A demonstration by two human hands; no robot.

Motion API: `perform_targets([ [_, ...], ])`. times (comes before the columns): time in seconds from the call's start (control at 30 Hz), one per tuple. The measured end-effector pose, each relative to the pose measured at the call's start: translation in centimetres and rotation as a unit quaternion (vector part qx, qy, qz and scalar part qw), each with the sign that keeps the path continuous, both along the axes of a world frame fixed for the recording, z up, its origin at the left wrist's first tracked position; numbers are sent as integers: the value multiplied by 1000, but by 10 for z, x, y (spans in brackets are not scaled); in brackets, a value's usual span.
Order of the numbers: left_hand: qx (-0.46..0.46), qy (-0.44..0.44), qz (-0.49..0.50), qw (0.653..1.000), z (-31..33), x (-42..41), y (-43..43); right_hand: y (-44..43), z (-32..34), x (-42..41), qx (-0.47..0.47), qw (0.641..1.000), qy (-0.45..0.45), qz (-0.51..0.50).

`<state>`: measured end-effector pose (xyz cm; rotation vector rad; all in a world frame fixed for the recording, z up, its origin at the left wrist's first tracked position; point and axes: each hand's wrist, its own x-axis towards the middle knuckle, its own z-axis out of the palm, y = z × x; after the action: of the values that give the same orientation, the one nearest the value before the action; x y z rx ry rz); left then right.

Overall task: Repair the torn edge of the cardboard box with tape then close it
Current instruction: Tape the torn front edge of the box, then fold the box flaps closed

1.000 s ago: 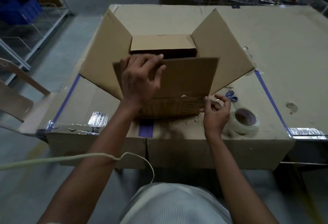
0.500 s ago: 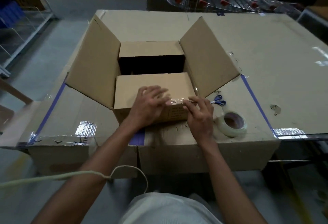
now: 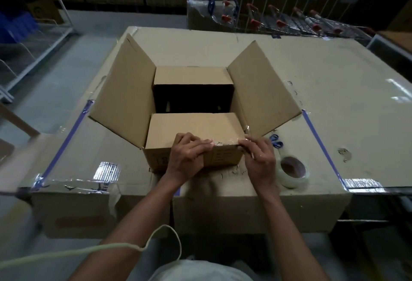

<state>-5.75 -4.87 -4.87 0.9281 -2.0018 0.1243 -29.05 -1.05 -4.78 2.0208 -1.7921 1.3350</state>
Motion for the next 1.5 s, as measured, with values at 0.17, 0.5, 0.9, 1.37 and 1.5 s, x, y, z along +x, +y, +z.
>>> perform_targets([
  [0.17,39,-5,-1,999,-1,3,-1,-2,-2,-9,0,999,-21,-46],
  [0.5,95,-49,15,994,17,4,-2,-3,9,-8,9,998,18,-51],
  [0.9,393,-125,184,892,43,53,-107,-15,18,12,72,991,-101,-50],
  [1.37,68,321,440,836,48,86,27,-16,34,-1,65,869,-479,-104],
  [1.5,154,331,364,857,40,77,24,-22,32,7,70,887,-441,-115],
])
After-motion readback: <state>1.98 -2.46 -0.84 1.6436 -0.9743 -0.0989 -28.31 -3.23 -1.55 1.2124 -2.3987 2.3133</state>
